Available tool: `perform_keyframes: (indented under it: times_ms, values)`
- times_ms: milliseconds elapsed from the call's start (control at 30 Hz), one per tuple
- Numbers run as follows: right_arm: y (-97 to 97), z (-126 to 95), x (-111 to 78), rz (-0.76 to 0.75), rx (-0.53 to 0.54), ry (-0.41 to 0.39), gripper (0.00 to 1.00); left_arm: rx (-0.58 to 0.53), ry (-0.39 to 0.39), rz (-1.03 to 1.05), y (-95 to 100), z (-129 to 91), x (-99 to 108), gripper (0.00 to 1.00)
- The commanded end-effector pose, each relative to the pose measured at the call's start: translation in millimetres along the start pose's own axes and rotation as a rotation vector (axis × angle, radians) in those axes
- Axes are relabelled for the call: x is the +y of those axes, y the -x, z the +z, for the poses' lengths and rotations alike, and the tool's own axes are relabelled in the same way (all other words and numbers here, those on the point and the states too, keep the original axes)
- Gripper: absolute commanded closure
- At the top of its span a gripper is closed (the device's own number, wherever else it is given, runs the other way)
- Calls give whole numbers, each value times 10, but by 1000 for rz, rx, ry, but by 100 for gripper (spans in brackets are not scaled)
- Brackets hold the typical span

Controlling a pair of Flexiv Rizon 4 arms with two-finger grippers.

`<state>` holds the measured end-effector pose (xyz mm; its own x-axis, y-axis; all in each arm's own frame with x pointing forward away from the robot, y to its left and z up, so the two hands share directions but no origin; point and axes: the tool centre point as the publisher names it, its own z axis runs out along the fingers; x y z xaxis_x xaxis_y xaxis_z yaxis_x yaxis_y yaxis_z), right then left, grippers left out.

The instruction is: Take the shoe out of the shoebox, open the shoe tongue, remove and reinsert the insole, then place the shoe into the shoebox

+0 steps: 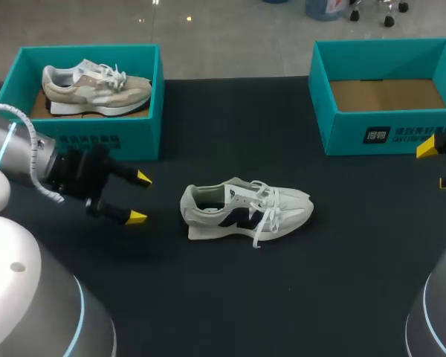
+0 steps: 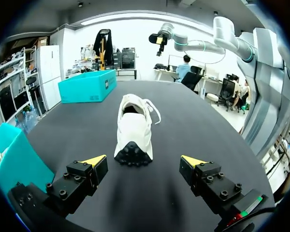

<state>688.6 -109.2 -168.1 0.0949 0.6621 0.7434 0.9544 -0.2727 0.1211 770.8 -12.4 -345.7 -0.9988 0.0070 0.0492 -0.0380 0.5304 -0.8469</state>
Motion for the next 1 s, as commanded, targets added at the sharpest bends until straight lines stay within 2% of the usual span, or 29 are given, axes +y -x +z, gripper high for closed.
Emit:
perform_keyframes:
  times_ms: [33,567,600,733,1000]
  values:
    - [-2,-1,-16,1,-3,2,0,9,13,-12,-16,11,14,0]
    - [-2,-1,-16,1,-3,2,0,9,13,-12,-16,11,14,0]
    - [-2,-1,-16,1,-3,2,0,4,28,-12,15,39,17,0]
    - [-2,-1,-16,1,-3,2,0,-4,-22,10,104,138,-6,0]
    - [-2,-1,-16,1,-3,2,0,15,-50,11,224,358,80,0]
